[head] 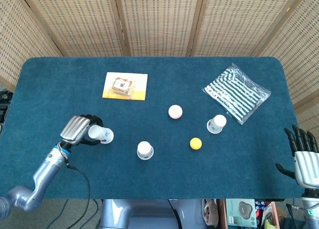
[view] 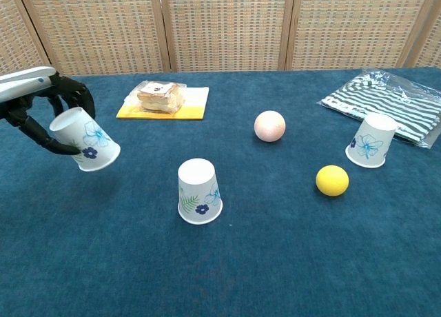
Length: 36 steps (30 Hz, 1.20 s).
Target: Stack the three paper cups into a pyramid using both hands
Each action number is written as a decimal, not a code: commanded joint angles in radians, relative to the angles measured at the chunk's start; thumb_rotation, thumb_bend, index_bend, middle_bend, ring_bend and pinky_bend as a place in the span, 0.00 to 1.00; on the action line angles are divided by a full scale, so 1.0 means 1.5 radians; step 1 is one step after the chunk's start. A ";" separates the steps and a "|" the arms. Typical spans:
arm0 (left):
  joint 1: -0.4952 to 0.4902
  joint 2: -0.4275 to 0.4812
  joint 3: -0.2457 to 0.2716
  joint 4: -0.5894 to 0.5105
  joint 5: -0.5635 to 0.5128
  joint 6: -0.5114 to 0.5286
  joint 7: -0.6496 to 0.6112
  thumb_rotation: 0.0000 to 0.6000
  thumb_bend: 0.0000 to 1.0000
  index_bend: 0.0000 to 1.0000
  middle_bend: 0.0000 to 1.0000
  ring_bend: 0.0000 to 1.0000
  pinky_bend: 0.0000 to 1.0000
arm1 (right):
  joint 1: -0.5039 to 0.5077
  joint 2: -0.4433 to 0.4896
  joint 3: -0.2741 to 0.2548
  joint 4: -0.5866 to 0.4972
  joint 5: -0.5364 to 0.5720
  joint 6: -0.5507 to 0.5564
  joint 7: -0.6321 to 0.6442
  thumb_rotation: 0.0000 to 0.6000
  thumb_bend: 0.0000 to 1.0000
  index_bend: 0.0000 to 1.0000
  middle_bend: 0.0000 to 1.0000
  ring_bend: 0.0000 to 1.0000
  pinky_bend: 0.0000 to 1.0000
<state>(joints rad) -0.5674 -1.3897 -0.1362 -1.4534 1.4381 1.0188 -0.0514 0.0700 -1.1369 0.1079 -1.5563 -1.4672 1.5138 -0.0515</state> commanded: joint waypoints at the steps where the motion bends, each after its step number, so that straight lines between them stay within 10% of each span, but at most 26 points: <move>1: -0.026 -0.020 0.010 -0.055 -0.002 -0.024 0.084 1.00 0.12 0.46 0.46 0.40 0.44 | 0.000 0.002 0.000 0.000 0.001 -0.002 0.006 1.00 0.00 0.00 0.00 0.00 0.00; 31: -0.070 -0.132 0.028 -0.044 -0.067 -0.036 0.250 1.00 0.12 0.46 0.38 0.34 0.42 | 0.001 0.019 0.001 0.002 0.001 -0.007 0.057 1.00 0.00 0.00 0.00 0.00 0.00; 36: -0.073 -0.131 0.030 -0.049 -0.070 -0.041 0.242 1.00 0.12 0.14 0.08 0.06 0.28 | 0.000 0.020 0.001 0.002 0.001 -0.005 0.060 1.00 0.00 0.00 0.00 0.00 0.00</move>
<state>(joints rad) -0.6763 -1.5866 -0.0916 -1.5250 1.3321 0.9568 0.3158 0.0700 -1.1062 0.1089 -1.5540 -1.4662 1.5059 0.0387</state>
